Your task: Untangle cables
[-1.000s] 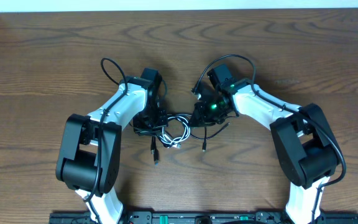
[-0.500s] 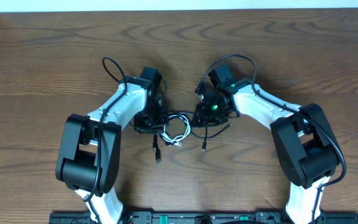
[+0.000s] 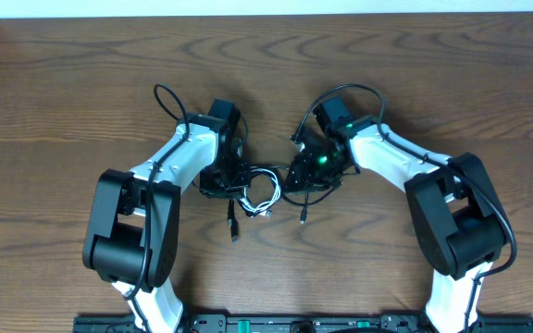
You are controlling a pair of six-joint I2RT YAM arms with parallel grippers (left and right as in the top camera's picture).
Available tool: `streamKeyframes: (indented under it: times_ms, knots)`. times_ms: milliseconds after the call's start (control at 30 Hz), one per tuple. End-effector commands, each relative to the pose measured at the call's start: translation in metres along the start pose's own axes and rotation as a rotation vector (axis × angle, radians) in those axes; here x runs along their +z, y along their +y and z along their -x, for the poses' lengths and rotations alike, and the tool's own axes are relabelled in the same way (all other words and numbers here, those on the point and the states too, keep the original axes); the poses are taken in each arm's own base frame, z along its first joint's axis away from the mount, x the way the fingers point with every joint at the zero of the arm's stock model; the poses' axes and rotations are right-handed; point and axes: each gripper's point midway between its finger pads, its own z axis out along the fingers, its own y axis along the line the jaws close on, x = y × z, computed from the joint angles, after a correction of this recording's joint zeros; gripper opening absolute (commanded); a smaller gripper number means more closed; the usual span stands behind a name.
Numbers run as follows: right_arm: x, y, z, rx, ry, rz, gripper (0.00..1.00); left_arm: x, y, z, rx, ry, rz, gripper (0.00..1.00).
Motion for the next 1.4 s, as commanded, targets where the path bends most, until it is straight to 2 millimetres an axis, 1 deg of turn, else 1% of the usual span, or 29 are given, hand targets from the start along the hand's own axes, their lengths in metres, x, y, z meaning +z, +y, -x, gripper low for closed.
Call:
streamKeyframes:
  times_ms: [0, 100, 200, 400, 667, 833, 967, 1000, 1033, 1067, 1133, 1233, 1300, 1367]
  knots:
    - [-0.014, 0.013, 0.001, -0.014, -0.009, 0.084, 0.27, 0.006, -0.005, -0.001, 0.039, 0.013, -0.039, 0.07]
    - [-0.019, 0.007, 0.002, -0.023, -0.014, 0.082, 0.27, 0.004, -0.027, -0.006, 0.143, 0.037, -0.164, 0.08]
    - [-0.023, 0.002, 0.001, -0.001, -0.011, 0.083, 0.27, 0.002, -0.035, -0.007, 0.171, 0.040, -0.212, 0.08]
    - [-0.023, 0.001, -0.002, 0.010, -0.003, 0.081, 0.26, 0.002, -0.038, -0.003, 0.177, 0.022, -0.228, 0.07]
    - [-0.013, 0.013, -0.007, -0.021, 0.019, 0.081, 0.26, 0.002, -0.038, -0.003, 0.178, 0.022, -0.228, 0.08]
    - [-0.008, 0.019, -0.004, 0.004, 0.010, 0.085, 0.20, 0.002, -0.038, -0.003, 0.178, 0.021, -0.228, 0.08]
    - [-0.007, 0.021, -0.001, 0.033, -0.001, 0.083, 0.22, 0.002, -0.038, -0.003, 0.177, 0.023, -0.227, 0.07]
    - [-0.007, 0.021, 0.000, 0.035, -0.003, 0.083, 0.23, 0.002, -0.038, -0.004, 0.176, 0.024, -0.227, 0.08]
    - [-0.007, 0.021, 0.000, 0.032, -0.005, 0.084, 0.27, 0.002, -0.037, -0.004, 0.176, 0.027, -0.226, 0.07]
    - [-0.008, 0.020, 0.002, 0.028, -0.011, 0.084, 0.30, 0.002, -0.037, -0.005, 0.175, 0.031, -0.224, 0.08]
    - [-0.014, 0.014, 0.005, 0.046, -0.023, 0.086, 0.31, 0.001, -0.036, -0.011, 0.195, 0.053, -0.231, 0.07]
    - [-0.027, 0.008, 0.007, 0.099, -0.024, 0.129, 0.30, -0.016, -0.043, -0.024, 0.278, 0.097, -0.334, 0.07]
    - [-0.035, 0.008, 0.006, 0.109, -0.019, 0.175, 0.28, -0.026, -0.039, -0.023, 0.272, 0.092, -0.357, 0.07]
    - [-0.040, 0.011, 0.005, 0.106, -0.012, 0.218, 0.27, -0.030, -0.030, -0.017, 0.246, 0.070, -0.354, 0.08]
